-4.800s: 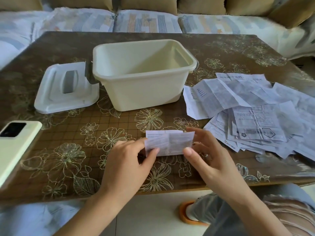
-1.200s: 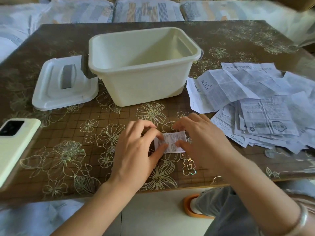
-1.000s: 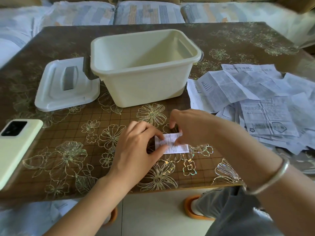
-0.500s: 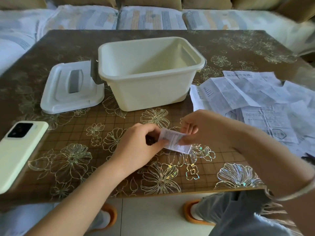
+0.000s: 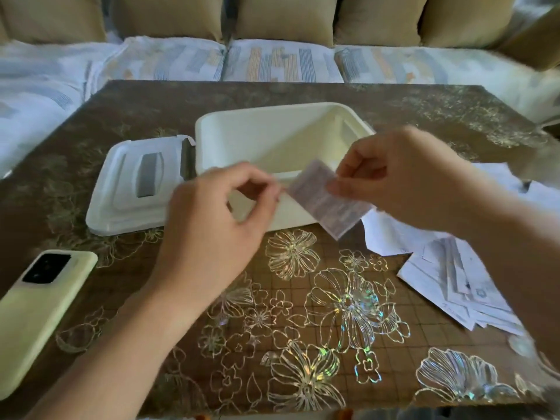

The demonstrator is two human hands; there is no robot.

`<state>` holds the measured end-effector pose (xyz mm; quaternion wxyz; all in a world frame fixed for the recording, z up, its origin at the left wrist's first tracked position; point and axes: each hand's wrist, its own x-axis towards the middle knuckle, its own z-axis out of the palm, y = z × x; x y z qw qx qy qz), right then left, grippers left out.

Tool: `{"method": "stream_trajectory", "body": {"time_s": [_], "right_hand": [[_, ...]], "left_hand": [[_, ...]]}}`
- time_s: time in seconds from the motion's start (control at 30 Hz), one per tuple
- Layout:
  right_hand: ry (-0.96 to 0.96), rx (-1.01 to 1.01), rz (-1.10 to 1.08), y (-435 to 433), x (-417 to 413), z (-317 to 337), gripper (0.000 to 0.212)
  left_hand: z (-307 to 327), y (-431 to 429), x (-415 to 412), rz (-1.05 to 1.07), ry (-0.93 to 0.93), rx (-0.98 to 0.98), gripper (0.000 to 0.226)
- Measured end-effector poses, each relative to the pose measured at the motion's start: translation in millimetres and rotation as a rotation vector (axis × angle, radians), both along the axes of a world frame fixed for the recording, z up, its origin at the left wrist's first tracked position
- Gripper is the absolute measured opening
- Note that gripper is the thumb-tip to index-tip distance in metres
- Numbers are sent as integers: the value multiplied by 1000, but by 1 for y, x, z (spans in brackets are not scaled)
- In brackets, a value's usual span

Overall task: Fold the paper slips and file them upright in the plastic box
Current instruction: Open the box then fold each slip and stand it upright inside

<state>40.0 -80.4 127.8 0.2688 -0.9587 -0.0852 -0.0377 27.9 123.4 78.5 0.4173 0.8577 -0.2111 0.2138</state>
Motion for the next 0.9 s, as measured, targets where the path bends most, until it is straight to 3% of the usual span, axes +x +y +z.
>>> {"method": "stream_trajectory", "body": {"time_s": [0.07, 0.17, 0.23, 0.33, 0.5, 0.6, 0.7, 0.9], "right_hand": [[62, 198, -47, 2, 17, 8, 15], [338, 529, -112, 13, 50, 10, 16], [455, 604, -155, 26, 78, 6, 15], [509, 507, -192, 47, 109, -4, 14], [705, 278, -71, 88, 143, -25, 14], [845, 120, -7, 103, 157, -41, 26], [959, 84, -19, 111, 167, -57, 20], [887, -166, 27, 114, 171, -72, 19]], "left_hand": [[9, 14, 15, 90, -44, -31, 10], [14, 35, 45, 252, -65, -84, 10], [12, 45, 70, 327, -40, -114, 12], [-2, 48, 95, 360, 26, -96, 15], [-23, 43, 112, 338, 202, -138, 20], [-25, 45, 115, 314, 209, -139, 20], [-25, 47, 114, 290, 217, -142, 19], [-25, 47, 113, 275, 216, -161, 19]]}}
